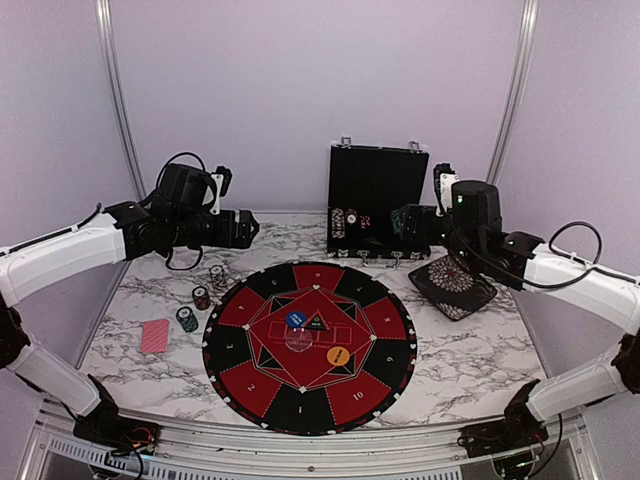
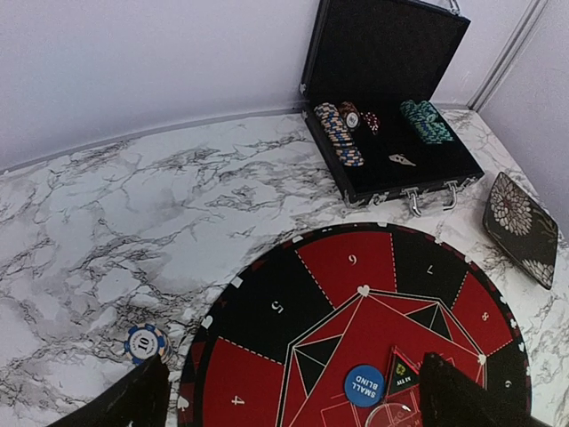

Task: Distribute texas hold em gaming equipment
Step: Pick up the dealer button from the poker table mat.

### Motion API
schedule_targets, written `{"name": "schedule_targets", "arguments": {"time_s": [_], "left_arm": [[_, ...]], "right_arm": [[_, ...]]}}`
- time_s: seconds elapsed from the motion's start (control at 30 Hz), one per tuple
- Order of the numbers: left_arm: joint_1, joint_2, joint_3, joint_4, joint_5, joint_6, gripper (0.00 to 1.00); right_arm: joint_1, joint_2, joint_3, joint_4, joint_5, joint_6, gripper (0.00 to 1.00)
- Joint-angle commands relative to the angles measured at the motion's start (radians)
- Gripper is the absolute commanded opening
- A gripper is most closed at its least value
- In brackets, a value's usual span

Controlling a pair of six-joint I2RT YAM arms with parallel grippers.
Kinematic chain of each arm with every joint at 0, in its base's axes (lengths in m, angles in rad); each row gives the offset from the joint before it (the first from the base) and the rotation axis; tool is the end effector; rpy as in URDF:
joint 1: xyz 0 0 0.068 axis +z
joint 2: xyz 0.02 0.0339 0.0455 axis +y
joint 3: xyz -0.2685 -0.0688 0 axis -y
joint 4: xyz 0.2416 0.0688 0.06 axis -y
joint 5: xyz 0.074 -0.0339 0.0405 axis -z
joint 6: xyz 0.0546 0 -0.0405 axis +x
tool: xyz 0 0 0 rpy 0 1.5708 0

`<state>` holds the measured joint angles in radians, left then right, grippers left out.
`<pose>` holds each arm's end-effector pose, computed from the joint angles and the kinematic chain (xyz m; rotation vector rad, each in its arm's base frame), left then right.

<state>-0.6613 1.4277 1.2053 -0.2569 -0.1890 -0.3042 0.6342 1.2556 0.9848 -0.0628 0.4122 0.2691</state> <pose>0.2777 -0.2031 0.3256 0.2495 2.0506 -0.4082 0.2569 0.1618 0.3213 -0.0655 1.8807 0.2281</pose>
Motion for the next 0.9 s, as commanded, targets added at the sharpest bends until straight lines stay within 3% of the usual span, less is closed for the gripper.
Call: {"name": "schedule_targets", "arguments": {"time_s": [0.0,0.33,0.87], "left_arm": [[-0.020,0.016,0.026,0.039,-0.022,-0.007,0.99],[-0.012,-0.018,0.005,0.067,-0.025,-0.010,0.99],[0.067,-0.113,-0.013,0.031,-0.050,-0.013,0.99]], "right_arm": [[0.054,0.074,0.026,-0.018,0.036,0.021,0.98],[0.114,0.271,0.141,-0.095,-0.054,-0.023,0.98],[0.262,0.744,0.628,-0.335,-0.245,-0.147,0.89]]}}
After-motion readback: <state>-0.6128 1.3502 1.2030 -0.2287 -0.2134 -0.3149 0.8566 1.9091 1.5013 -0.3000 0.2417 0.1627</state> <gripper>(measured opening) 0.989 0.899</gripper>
